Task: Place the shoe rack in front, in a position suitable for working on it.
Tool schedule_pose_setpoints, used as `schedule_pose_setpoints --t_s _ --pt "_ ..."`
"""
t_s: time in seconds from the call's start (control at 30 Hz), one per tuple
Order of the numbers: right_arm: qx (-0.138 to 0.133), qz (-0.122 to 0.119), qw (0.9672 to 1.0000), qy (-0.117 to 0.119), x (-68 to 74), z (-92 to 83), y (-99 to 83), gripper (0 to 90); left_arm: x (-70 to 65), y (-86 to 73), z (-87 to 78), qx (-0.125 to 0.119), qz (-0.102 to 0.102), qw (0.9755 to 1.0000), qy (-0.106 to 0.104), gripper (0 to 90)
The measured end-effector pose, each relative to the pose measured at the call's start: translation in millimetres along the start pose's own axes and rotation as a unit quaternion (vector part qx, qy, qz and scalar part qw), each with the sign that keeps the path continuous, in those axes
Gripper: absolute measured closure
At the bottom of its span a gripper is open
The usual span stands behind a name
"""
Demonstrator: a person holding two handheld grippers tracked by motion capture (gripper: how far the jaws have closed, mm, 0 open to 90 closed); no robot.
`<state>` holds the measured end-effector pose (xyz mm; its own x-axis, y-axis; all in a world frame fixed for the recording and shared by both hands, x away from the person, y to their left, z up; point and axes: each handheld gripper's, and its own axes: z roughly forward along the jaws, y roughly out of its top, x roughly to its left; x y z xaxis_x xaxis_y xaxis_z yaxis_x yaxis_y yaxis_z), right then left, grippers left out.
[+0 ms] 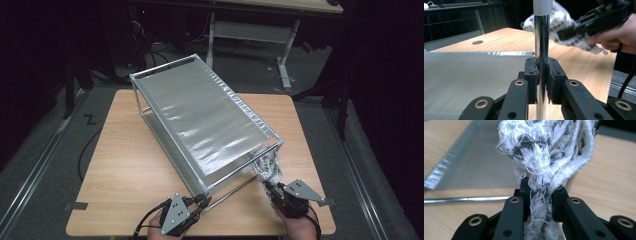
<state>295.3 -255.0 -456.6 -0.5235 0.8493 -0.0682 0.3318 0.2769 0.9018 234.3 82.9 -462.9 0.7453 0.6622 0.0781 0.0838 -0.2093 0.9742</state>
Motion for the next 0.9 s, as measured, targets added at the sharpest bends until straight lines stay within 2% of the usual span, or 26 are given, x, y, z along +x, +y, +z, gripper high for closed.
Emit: schedule_pose_setpoints --t_s 0.1,0.17,0.23,0.37,0.43,0.47,0.7,0.77,0.8,0.9 --pt "-0.016 0.003 0.9999 0.000 -0.4 -8.2 5.2 76.9 -0.2 0.0 -0.2 0.001 0.002 1.0000 0.001 79.9" --pt "-0.045 0.003 0.9990 -0.004 -0.1 -20.8 14.6 76.9 -0.4 0.1 -0.4 0.001 0.002 1.0000 0.002 79.9" --pt "-0.051 0.003 0.9987 -0.005 0.5 -23.8 16.8 77.0 -0.5 0.1 -0.5 0.001 0.002 1.0000 0.003 79.9" --pt "-0.085 -0.002 0.9964 -0.008 2.6 -39.1 29.6 77.1 -0.7 -0.2 -1.2 0.001 0.004 1.0000 0.005 79.7" --pt "-0.115 -0.009 0.9932 -0.014 5.1 -50.1 42.3 77.1 -1.0 -0.4 -1.5 0.002 0.005 1.0000 0.007 79.6" --pt "-0.115 -0.009 0.9932 -0.014 5.1 -50.1 42.3 77.1 -1.0 -0.4 -1.8 0.002 0.006 0.9999 0.008 79.6" --pt "-0.173 -0.014 0.9846 -0.023 6.2 -61.7 75.1 77.1 -0.7 -1.0 -4.6 0.002 0.010 0.9999 0.010 79.4" --pt "-0.194 -0.018 0.9805 -0.027 8.4 -64.1 88.6 77.1 -0.9 -1.1 -5.1 0.002 0.012 0.9999 0.012 79.1" --pt "-0.194 -0.018 0.9805 -0.027 8.4 -64.1 88.6 77.1 -0.9 -1.1 -5.3 0.003 0.013 0.9998 0.012 79.1" --pt "-0.212 -0.009 0.9767 -0.028 7.9 -64.9 92.7 77.0 -1.4 0.0 -6.4 0.010 0.017 0.9996 0.017 78.8"
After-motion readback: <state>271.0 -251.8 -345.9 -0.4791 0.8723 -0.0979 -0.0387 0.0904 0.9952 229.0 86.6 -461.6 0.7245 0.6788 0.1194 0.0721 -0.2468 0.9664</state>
